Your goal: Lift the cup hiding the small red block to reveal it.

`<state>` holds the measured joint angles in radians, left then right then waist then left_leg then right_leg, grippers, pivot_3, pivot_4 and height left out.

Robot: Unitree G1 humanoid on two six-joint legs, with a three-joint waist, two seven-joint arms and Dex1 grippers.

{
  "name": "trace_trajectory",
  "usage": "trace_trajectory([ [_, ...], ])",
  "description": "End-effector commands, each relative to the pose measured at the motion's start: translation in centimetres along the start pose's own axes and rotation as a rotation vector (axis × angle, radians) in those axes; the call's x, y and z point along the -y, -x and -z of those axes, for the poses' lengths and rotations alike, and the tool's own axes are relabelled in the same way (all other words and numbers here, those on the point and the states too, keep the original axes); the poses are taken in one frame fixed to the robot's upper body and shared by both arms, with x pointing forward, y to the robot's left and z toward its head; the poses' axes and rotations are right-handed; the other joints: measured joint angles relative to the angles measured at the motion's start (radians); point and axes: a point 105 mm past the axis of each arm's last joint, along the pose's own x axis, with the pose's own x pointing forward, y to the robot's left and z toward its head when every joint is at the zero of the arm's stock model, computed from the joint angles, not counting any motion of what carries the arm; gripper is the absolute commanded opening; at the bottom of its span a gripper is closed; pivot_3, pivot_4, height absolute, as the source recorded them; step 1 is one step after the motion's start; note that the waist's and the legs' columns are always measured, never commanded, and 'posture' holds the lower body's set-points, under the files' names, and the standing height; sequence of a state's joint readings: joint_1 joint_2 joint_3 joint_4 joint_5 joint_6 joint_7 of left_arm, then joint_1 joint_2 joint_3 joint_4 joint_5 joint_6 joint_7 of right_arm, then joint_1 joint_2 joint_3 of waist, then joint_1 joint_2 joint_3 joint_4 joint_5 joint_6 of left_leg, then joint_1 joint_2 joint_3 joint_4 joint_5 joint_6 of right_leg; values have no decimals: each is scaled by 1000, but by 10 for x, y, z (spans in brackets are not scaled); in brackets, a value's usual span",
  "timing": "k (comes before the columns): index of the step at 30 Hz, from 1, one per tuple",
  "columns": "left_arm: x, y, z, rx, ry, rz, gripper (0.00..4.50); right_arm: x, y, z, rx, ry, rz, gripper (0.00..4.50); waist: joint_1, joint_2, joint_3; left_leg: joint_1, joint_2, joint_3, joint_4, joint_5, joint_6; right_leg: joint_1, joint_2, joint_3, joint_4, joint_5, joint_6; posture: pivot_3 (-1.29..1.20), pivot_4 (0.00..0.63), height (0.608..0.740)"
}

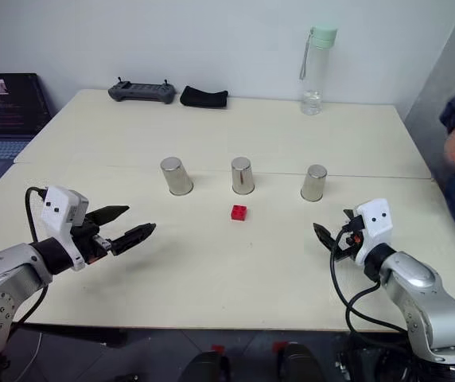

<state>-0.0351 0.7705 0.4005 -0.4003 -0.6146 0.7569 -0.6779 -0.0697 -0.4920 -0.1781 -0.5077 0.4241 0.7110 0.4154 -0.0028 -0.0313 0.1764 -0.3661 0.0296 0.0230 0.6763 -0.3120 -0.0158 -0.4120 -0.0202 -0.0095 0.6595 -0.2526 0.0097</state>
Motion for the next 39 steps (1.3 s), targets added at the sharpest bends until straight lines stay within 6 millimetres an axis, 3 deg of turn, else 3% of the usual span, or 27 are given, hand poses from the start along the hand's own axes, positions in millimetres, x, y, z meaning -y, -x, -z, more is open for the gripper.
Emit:
trace_trajectory([
  [1,1,9,-13,29,-44,9,4479,3,2,-14,54,24,-4,4500,0,0,0,0,0,0,0,0,0,0,0,0,0,0,0,0,150,740],
  [39,1,8,-19,86,-40,-9,4479,4,4,-13,55,21,13,4500,0,0,0,0,0,0,0,0,0,0,0,0,1,0,0,0,150,740],
])
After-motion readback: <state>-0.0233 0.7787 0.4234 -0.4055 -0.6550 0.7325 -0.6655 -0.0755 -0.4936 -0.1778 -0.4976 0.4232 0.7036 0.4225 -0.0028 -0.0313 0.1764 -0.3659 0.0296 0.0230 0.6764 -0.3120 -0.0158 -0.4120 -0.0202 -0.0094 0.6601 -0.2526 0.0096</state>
